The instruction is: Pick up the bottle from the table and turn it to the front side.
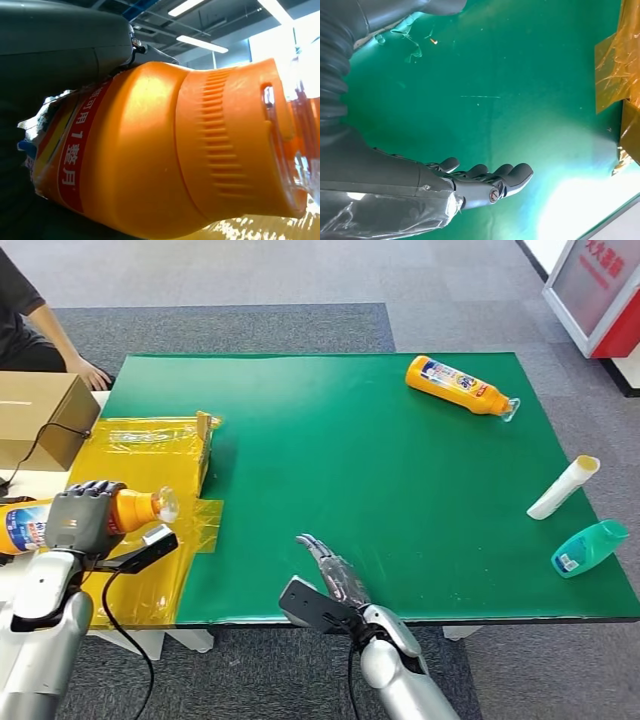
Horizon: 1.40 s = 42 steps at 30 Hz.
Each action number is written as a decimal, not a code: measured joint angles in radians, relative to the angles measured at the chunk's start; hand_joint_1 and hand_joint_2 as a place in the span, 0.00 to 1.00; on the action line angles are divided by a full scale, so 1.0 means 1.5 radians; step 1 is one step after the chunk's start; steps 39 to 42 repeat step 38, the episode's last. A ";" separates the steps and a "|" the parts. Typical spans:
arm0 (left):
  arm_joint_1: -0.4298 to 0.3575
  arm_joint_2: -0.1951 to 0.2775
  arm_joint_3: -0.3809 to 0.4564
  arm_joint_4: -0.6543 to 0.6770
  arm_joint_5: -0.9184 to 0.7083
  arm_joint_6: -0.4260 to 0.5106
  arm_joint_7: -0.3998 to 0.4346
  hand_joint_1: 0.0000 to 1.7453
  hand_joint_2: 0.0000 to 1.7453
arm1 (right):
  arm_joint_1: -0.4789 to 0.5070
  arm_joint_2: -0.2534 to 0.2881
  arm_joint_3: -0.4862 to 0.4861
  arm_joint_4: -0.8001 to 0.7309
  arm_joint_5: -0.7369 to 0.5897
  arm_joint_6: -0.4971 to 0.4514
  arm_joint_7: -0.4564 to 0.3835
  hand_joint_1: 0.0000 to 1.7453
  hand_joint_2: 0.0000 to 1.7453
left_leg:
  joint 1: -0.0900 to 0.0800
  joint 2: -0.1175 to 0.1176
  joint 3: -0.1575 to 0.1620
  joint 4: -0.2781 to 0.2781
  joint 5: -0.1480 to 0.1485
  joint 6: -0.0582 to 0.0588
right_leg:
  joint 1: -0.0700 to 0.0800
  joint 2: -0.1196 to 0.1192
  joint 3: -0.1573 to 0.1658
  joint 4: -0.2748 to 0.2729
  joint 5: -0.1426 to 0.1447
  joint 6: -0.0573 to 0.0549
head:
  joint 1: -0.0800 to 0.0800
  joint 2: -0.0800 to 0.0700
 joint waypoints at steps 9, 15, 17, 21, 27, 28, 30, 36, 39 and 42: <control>-0.081 0.001 -0.013 0.197 -0.003 0.045 -0.023 1.00 1.00 | -0.005 0.000 0.001 0.009 -0.013 0.010 -0.023 0.00 1.00 | 0.000 0.000 0.000 0.000 0.000 0.000 | 0.000 0.000 0.000 0.000 0.000 0.000 | 0.000 0.000; -0.136 -0.023 -0.037 0.321 0.066 0.053 -0.036 0.00 0.75 | -0.017 0.000 0.007 0.026 -0.020 0.011 -0.032 0.00 1.00 | 0.000 0.000 0.000 0.000 0.000 0.000 | 0.000 0.000 0.000 0.000 0.001 0.001 | 0.000 0.000; -0.152 -0.031 -0.042 0.348 0.058 0.045 -0.044 0.00 0.25 | -0.020 0.000 0.008 0.030 -0.025 0.013 -0.035 0.00 1.00 | 0.000 0.000 0.000 0.000 0.000 0.000 | 0.000 0.000 0.000 0.000 0.001 0.001 | 0.000 0.000; -0.164 -0.045 -0.042 0.372 0.049 0.032 -0.115 0.00 0.00 | -0.020 0.000 0.011 0.036 -0.038 0.017 -0.038 0.00 1.00 | 0.000 0.000 0.000 0.000 0.000 0.000 | 0.000 0.000 0.000 0.000 0.001 0.001 | 0.000 0.000; -0.096 -0.076 -0.041 0.232 0.049 -0.016 -0.203 0.00 0.00 | -0.003 -0.005 0.009 0.039 -0.054 0.019 -0.035 0.00 1.00 | 0.000 0.000 0.000 0.000 0.000 0.000 | 0.000 0.000 0.000 0.000 0.000 0.001 | 0.000 0.000; -0.080 -0.080 -0.041 0.195 0.049 -0.029 -0.208 0.00 0.00 | 0.000 -0.006 0.009 0.038 -0.054 0.019 -0.034 0.00 1.00 | 0.000 0.000 0.000 0.000 -0.001 0.000 | 0.000 0.000 0.000 0.000 0.000 0.001 | 0.000 0.000; -0.047 -0.090 -0.037 0.121 0.049 -0.048 -0.227 0.00 0.25 | 0.009 -0.009 0.007 0.032 -0.055 0.019 -0.030 0.00 1.00 | 0.000 0.000 0.000 0.000 -0.001 0.000 | 0.000 0.000 0.000 0.000 0.000 0.001 | 0.000 0.000; 0.059 -0.128 0.023 -0.059 0.049 -0.131 -0.325 0.00 1.00 | 0.041 -0.017 -0.006 -0.007 -0.055 0.022 -0.012 0.00 1.00 | 0.000 0.000 0.000 0.000 -0.002 0.001 | 0.000 0.000 0.001 0.000 -0.001 0.001 | 0.000 0.000; 0.078 -0.142 0.057 -0.077 0.049 -0.230 -0.348 0.00 1.00 | 0.049 -0.019 -0.010 -0.017 -0.055 0.022 -0.010 0.00 1.00 | 0.000 0.000 0.000 0.000 -0.002 0.001 | 0.000 0.000 0.001 0.000 -0.002 0.001 | 0.000 0.000; 0.078 -0.142 0.057 -0.077 0.049 -0.230 -0.348 0.00 1.00 | 0.049 -0.019 -0.010 -0.017 -0.055 0.022 -0.010 0.00 1.00 | 0.000 0.000 0.000 0.000 -0.002 0.001 | 0.000 0.000 0.001 0.000 -0.002 0.001 | 0.000 0.000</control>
